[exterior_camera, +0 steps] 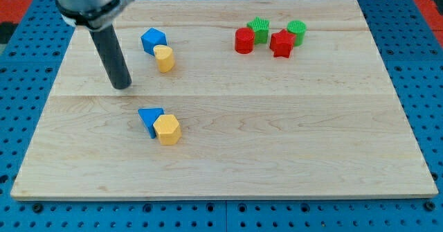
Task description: Move the blue cube along with yellow heart to the yellow hexagon
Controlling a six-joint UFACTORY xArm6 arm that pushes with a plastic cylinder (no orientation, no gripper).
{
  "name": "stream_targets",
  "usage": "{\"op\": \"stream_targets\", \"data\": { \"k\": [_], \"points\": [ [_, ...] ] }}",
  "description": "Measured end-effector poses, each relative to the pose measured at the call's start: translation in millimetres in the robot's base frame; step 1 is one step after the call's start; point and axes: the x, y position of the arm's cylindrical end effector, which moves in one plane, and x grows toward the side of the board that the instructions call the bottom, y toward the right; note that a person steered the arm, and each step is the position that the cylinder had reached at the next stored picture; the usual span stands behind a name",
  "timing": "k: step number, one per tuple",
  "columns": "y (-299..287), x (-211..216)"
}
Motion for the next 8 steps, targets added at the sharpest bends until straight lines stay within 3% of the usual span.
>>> {"op": "stream_targets", "data": {
  "k": [1, 3, 4, 8],
  "points": [
    [-19.7, -40.1],
    [5.1, -113.0],
    [52.5, -113.3],
    [66.7, -66.7]
  ]
}}
